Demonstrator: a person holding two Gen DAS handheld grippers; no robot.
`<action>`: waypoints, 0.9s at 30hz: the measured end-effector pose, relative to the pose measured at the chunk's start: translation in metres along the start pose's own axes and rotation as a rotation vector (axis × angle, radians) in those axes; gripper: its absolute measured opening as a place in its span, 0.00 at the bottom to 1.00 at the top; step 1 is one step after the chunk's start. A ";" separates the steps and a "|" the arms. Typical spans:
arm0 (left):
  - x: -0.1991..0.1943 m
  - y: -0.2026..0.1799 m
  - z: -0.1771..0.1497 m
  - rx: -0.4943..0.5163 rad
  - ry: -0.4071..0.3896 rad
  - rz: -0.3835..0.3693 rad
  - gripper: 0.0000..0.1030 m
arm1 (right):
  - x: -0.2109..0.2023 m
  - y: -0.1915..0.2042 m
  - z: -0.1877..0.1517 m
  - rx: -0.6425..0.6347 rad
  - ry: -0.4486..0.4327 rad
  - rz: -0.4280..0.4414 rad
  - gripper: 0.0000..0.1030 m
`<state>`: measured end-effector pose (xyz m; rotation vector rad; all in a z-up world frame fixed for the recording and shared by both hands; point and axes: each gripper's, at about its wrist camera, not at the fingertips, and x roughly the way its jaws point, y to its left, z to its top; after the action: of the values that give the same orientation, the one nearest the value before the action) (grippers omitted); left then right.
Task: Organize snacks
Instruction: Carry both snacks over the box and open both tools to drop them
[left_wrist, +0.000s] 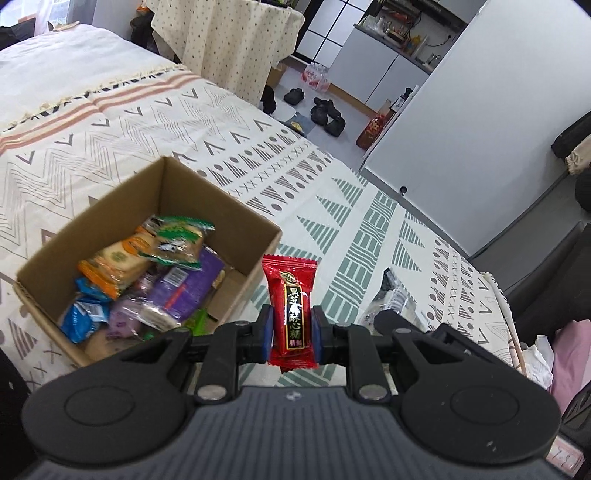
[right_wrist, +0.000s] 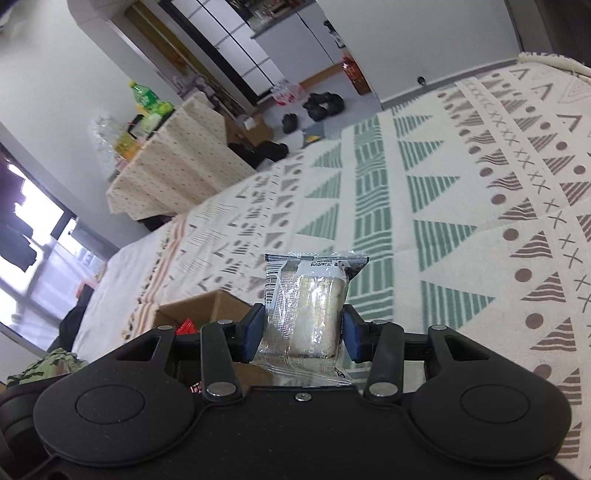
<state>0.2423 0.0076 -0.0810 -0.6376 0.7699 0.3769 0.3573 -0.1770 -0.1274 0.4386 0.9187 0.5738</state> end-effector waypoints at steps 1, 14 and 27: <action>-0.002 0.003 0.000 0.000 -0.002 0.003 0.19 | -0.001 0.003 0.000 -0.005 -0.005 0.003 0.42; -0.035 0.033 0.014 -0.025 -0.038 0.012 0.19 | -0.013 0.037 -0.010 -0.063 -0.037 0.046 0.42; -0.055 0.075 0.029 -0.072 -0.047 0.052 0.19 | -0.014 0.073 -0.024 -0.124 -0.033 0.097 0.42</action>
<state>0.1808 0.0781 -0.0538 -0.6753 0.7317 0.4669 0.3107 -0.1271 -0.0886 0.3814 0.8285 0.7055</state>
